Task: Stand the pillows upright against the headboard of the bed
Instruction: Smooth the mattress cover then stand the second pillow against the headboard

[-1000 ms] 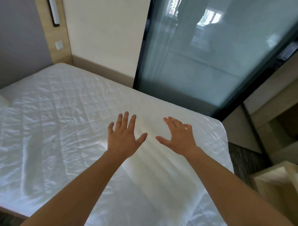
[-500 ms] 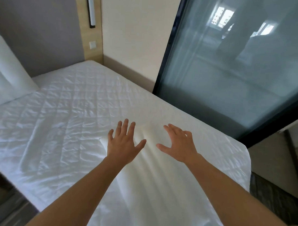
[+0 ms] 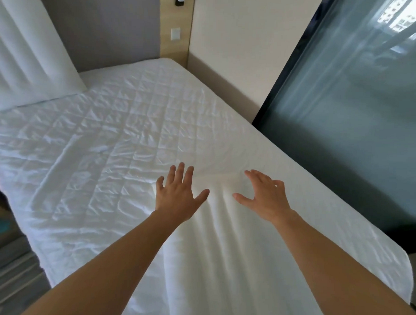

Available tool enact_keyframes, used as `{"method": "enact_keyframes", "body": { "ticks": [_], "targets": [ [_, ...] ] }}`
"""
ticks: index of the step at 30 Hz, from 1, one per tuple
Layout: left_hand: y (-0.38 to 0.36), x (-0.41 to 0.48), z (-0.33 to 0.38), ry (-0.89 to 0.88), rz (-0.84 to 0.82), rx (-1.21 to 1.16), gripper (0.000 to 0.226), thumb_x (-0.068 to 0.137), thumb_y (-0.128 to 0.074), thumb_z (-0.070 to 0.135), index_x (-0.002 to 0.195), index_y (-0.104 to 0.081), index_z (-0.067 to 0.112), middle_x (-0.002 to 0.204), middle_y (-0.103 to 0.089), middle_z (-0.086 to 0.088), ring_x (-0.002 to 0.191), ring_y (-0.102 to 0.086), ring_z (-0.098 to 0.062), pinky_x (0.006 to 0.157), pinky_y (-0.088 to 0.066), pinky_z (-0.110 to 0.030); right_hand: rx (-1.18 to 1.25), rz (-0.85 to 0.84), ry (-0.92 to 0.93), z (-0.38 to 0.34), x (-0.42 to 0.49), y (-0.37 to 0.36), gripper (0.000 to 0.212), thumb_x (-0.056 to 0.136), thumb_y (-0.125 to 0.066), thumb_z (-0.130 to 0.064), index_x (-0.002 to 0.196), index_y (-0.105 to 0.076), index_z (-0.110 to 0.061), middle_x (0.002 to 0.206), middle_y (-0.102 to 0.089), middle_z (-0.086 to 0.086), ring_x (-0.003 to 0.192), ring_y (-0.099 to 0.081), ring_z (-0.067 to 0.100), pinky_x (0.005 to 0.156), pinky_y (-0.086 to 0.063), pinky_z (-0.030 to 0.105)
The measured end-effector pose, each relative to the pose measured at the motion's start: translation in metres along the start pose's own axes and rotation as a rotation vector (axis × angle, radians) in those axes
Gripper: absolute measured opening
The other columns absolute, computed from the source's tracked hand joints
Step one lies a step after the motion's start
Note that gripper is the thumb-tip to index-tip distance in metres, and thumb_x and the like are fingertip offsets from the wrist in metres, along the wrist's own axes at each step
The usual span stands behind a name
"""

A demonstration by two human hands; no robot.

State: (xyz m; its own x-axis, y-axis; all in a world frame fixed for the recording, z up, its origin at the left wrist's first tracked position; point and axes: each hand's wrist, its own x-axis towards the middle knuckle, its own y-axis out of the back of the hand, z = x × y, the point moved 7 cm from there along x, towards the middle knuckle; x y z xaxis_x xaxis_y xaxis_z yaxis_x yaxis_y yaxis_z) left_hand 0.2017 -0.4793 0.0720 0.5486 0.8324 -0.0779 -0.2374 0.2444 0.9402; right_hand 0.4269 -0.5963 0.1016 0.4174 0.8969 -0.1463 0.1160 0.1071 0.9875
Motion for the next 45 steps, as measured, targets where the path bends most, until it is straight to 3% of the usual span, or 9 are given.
{"method": "enact_keyframes", "body": {
  "ticks": [13,19,23,27,31,35,39,45],
  "targets": [
    [-0.176,0.143,-0.056,0.003,-0.163,-0.032,0.091,0.091,-0.023,0.082,0.162,-0.01,0.026,0.172,-0.004,-0.002,0.158,-0.001,-0.023,0.124,-0.009,-0.052,-0.035,-0.159,0.033,0.005,0.174,-0.164,0.091,0.081,-0.041,-0.084,0.155,-0.031,-0.032,0.163,-0.033,-0.008,0.15,-0.028,0.011,0.118,-0.02,0.046],
    [-0.224,0.167,-0.079,0.036,-0.2,-0.01,0.1,0.083,-0.012,0.09,0.16,-0.019,0.026,0.169,-0.021,-0.003,0.155,-0.016,-0.026,0.123,-0.011,-0.053,-0.035,-0.285,0.114,-0.003,0.216,-0.22,0.094,0.075,-0.039,-0.09,0.151,-0.039,-0.034,0.158,-0.041,-0.01,0.146,-0.034,0.009,0.117,-0.019,0.039],
    [-0.239,0.174,-0.084,0.019,-0.201,0.052,0.102,0.079,-0.008,0.092,0.151,-0.035,0.025,0.145,-0.051,-0.002,0.138,-0.042,-0.026,0.119,-0.018,-0.054,-0.015,-0.351,0.144,-0.004,0.234,-0.231,0.091,0.074,-0.048,-0.089,0.147,-0.046,-0.035,0.147,-0.054,-0.009,0.137,-0.047,0.013,0.115,-0.023,0.039],
    [-0.243,0.182,-0.09,0.029,-0.255,0.071,0.103,0.072,-0.009,0.097,0.132,-0.051,0.024,0.121,-0.061,-0.001,0.118,-0.054,-0.026,0.108,-0.029,-0.051,-0.016,-0.427,0.152,-0.008,0.242,-0.233,0.093,0.064,-0.044,-0.094,0.136,-0.054,-0.036,0.125,-0.067,-0.011,0.117,-0.061,0.016,0.11,-0.034,0.04],
    [-0.235,0.183,-0.09,0.009,-0.255,0.096,0.102,0.069,-0.01,0.1,0.119,-0.054,0.022,0.109,-0.062,0.0,0.106,-0.058,-0.025,0.098,-0.037,-0.048,-0.006,-0.337,0.167,-0.008,0.238,-0.227,0.084,0.062,-0.048,-0.095,0.115,-0.061,-0.031,0.103,-0.07,-0.011,0.098,-0.065,0.016,0.098,-0.043,0.037],
    [-0.219,0.174,-0.088,-0.038,-0.244,0.098,0.106,0.066,-0.012,0.103,0.114,-0.054,0.019,0.103,-0.06,-0.001,0.099,-0.059,-0.025,0.093,-0.041,-0.047,0.009,-0.253,0.202,-0.014,0.225,-0.207,0.082,0.06,-0.056,-0.093,0.109,-0.062,-0.027,0.098,-0.066,-0.011,0.093,-0.062,0.017,0.086,-0.039,0.031],
    [-0.189,0.16,-0.09,-0.058,-0.244,0.052,0.108,0.058,-0.022,0.108,0.107,-0.055,0.017,0.096,-0.055,0.001,0.091,-0.059,-0.025,0.088,-0.044,-0.042,-0.077,-0.148,0.256,-0.026,0.2,-0.175,0.085,0.06,-0.062,-0.092,0.109,-0.059,-0.022,0.097,-0.057,-0.01,0.094,-0.058,0.019,0.085,-0.033,0.028],
    [-0.135,0.11,-0.073,-0.17,-0.173,0.073,0.095,0.06,-0.029,0.106,0.1,-0.043,0.021,0.095,-0.059,0.004,0.087,-0.059,-0.021,0.087,-0.044,-0.04,-0.125,0.065,0.312,-0.029,0.139,-0.128,0.088,0.057,-0.05,-0.1,0.092,-0.057,-0.02,0.083,-0.057,-0.008,0.078,-0.057,0.02,0.088,-0.046,0.036]
  ]
}}
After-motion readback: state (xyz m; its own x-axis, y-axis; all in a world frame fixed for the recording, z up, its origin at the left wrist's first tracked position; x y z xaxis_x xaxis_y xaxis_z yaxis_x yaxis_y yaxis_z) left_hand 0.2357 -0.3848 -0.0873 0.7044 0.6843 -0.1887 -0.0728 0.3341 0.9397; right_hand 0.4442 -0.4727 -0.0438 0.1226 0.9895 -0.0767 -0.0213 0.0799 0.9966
